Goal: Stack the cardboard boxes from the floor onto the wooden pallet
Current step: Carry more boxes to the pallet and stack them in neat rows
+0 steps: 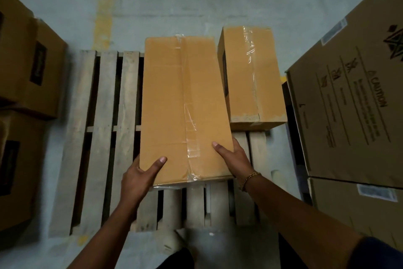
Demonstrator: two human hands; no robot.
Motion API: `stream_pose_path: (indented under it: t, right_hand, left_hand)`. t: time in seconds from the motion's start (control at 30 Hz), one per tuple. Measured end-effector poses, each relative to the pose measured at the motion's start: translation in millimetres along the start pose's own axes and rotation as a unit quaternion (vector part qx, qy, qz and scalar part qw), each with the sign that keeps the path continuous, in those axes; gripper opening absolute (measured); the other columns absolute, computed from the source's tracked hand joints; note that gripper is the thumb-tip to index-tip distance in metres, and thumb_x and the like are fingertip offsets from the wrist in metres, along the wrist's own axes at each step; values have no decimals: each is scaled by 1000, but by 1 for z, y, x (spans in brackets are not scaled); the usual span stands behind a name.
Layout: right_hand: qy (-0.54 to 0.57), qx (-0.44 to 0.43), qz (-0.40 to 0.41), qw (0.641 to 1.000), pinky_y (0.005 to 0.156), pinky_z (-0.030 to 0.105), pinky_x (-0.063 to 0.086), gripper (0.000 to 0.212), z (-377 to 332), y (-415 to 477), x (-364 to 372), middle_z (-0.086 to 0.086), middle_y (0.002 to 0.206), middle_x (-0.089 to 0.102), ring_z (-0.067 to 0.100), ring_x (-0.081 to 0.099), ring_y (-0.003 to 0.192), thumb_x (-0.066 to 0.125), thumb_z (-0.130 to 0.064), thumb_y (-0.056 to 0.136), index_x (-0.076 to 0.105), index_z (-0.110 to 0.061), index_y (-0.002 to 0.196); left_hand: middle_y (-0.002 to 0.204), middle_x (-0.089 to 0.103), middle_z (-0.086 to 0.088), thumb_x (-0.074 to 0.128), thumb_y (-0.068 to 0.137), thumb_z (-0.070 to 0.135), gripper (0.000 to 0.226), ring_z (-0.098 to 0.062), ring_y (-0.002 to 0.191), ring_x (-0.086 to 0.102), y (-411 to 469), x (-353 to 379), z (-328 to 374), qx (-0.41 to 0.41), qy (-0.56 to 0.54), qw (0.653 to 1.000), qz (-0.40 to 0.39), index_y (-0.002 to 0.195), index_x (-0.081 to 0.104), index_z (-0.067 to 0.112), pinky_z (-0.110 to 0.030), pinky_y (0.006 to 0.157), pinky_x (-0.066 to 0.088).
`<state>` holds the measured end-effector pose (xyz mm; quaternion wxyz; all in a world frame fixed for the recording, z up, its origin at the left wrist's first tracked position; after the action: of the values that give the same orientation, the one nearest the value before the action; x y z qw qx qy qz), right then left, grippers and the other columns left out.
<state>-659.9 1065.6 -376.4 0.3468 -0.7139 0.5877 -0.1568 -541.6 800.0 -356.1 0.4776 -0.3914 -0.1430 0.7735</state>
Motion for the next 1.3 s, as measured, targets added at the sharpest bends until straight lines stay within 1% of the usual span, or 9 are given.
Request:
stream_pose_path:
  t: [0.13,0.27,0.4,0.53,0.7,0.87,0.93,1.07,1.3]
  right_hand:
    - [14,-14,-4,1000,105,36,51,61,16,68,-8,-8,128,67,11,63,116,75,-42,91,53,-28,145]
    - [29,-22,3,999,100,32,52,61,37,123,-10,-10,125,68,6,64,112,76,-40,90,53,-27,145]
    - [41,-31,22,998,100,29,53,58,61,166,-4,-12,123,70,2,65,111,78,-37,90,56,-26,143]
    - [34,-37,33,998,79,5,48,56,86,188,5,-13,122,68,-9,61,105,76,-35,92,55,-26,143]
    - [29,-33,58,997,102,30,52,60,112,201,7,-11,126,68,-3,62,110,77,-35,91,54,-25,145]
    - [1,-24,70,997,96,25,49,47,123,213,-8,-29,109,62,-11,59,99,78,-37,90,52,-42,129]
    - [-1,-22,72,997,97,28,51,46,128,217,-12,-28,108,63,-10,60,99,78,-38,89,54,-41,128]
    - [5,-22,78,997,96,28,52,49,134,221,-15,-24,110,66,-8,61,101,80,-38,88,58,-35,132]
    - [76,20,80,994,99,26,51,57,140,209,-21,-14,128,66,-1,62,112,79,-42,87,55,-28,137]
  left_hand:
    - [115,68,3,68,64,86,97,-22,104,65,53,40,-7,-4,-4,1000,19,141,57,28,-43,92,53]
    - [116,68,1,75,74,74,77,-22,104,65,101,77,-16,-4,-7,1000,11,136,58,32,-43,92,54]
    - [111,69,9,71,61,87,86,-19,106,68,147,101,-35,6,-13,1000,6,132,57,40,-46,96,56]
    - [119,71,5,73,61,86,95,-21,109,68,173,115,-57,9,-10,1000,1,137,58,33,-48,98,56]
    - [118,69,4,78,77,60,75,-16,107,66,182,134,-72,14,-23,1000,8,141,59,25,-38,98,52]
    - [111,68,16,79,80,55,65,-5,103,65,184,160,-81,11,-44,999,1,138,58,33,-33,98,49]
    - [108,65,26,80,83,49,58,10,99,60,182,167,-82,13,-48,999,4,135,57,36,-26,94,47]
    - [107,64,29,79,85,48,58,14,97,59,182,177,-85,21,-47,999,6,137,56,37,-17,87,45]
    - [131,68,8,82,71,72,89,-16,120,65,183,176,-106,-42,-105,994,-5,145,56,31,-47,108,50]
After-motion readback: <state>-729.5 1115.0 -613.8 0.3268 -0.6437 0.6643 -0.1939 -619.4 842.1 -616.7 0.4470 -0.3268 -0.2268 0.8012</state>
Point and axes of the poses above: each hand's wrist, its own y-axis towards the middle knuckle, its own x-axis out of the palm, z = x × y, the point moved 4 cm from there along y, towards the middle knuckle
